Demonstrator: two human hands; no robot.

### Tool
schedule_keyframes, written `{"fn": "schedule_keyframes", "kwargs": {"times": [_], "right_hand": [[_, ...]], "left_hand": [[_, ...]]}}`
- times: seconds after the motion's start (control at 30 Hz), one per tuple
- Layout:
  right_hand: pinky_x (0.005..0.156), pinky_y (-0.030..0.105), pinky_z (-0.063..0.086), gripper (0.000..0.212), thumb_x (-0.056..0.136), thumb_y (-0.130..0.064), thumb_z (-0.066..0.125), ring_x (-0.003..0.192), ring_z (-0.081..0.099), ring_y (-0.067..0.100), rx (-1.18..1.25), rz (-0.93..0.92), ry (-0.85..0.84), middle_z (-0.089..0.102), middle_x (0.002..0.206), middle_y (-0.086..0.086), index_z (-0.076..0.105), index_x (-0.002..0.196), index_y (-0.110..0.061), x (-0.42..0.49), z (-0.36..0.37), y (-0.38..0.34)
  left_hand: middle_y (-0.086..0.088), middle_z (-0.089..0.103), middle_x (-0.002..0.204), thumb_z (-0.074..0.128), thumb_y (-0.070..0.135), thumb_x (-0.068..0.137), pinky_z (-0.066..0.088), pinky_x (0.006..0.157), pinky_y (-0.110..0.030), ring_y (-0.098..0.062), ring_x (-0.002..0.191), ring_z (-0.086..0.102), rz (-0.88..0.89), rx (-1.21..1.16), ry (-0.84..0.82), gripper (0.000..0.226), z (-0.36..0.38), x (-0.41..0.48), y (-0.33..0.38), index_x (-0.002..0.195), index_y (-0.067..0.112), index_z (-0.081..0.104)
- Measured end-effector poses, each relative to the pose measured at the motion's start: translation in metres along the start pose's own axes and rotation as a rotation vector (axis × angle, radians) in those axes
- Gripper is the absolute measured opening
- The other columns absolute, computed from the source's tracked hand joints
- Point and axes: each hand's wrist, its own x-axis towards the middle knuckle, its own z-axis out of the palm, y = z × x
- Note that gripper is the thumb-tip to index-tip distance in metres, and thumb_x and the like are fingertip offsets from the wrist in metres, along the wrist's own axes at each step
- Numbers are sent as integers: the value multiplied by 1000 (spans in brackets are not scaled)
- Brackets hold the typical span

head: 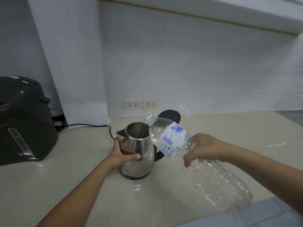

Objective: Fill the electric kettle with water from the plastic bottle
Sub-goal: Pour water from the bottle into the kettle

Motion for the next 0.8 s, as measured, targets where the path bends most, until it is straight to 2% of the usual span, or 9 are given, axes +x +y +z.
{"fn": "schedule_keyframes", "kwargs": {"times": [0.1, 0.27, 0.37, 0.43, 0.53, 0.6, 0.63, 0.7, 0.8], "right_hand": [[41, 17, 35, 28, 51, -23, 85, 45, 48, 11, 58, -37, 39, 53, 54, -5, 63, 67, -14, -1, 2, 0], [48, 16, 46, 23, 58, -14, 83, 48, 58, 8, 156, -116, 96, 61, 47, -10, 61, 55, -21, -1, 9, 2], [50, 18, 47, 23, 58, -15, 84, 49, 59, 7, 213, -151, 137, 63, 52, -10, 64, 66, -21, 2, 15, 7], [50, 19, 48, 28, 56, -17, 84, 49, 59, 3, 257, -170, 165, 65, 57, -11, 65, 76, -23, 4, 19, 12], [67, 32, 59, 44, 49, -24, 84, 71, 70, 11, 358, -199, 232, 74, 81, -8, 68, 90, -26, 9, 25, 20], [75, 36, 61, 53, 46, -25, 83, 80, 73, 15, 454, -226, 286, 76, 89, -4, 68, 96, -25, 13, 29, 26], [79, 37, 61, 56, 45, -25, 83, 83, 74, 16, 503, -243, 315, 77, 91, -3, 68, 99, -24, 14, 30, 29], [83, 38, 60, 60, 48, -21, 85, 89, 75, 17, 597, -283, 368, 78, 96, -1, 68, 106, -21, 16, 30, 34], [84, 38, 59, 58, 56, -8, 87, 93, 75, 19, 728, -316, 478, 78, 99, 2, 68, 111, -15, 20, 28, 43]], "left_hand": [[4, 41, 133, 89, 42, 36, 40, 96, -29, -17, 120, 44, -9, 2, -5, 125, 0, 0, 0, 138, 29, 17], [4, 41, 131, 91, 37, 42, 39, 95, -29, -16, 119, 44, -18, 6, -6, 122, -2, -1, 2, 138, 27, 17], [5, 42, 131, 91, 38, 40, 41, 99, -31, -18, 122, 45, -8, 8, -14, 121, -4, -1, 5, 137, 28, 19], [7, 46, 125, 91, 34, 40, 44, 91, -25, -17, 121, 47, 9, -5, -3, 111, -2, -2, 5, 130, 27, 26], [8, 48, 120, 91, 36, 38, 45, 80, -19, -17, 122, 49, 53, -15, 22, 102, 0, -4, 6, 120, 22, 32], [2, 43, 132, 91, 46, 37, 44, 91, -25, -21, 129, 43, 76, -65, 67, 118, 0, -6, 10, 133, 26, 26], [0, 36, 141, 90, 45, 46, 40, 100, -30, -22, 134, 37, 92, -94, 112, 120, 1, -7, 15, 142, 31, 19], [-3, 25, 153, 81, 45, 61, 28, 109, -35, -22, 141, 26, 175, -136, 258, 110, 4, -9, 29, 147, 32, 14], [-3, 34, 150, 65, 58, 61, 26, 113, -33, -18, 139, 30, 391, -81, 460, 96, 15, -14, 63, 143, 23, 29]]}}
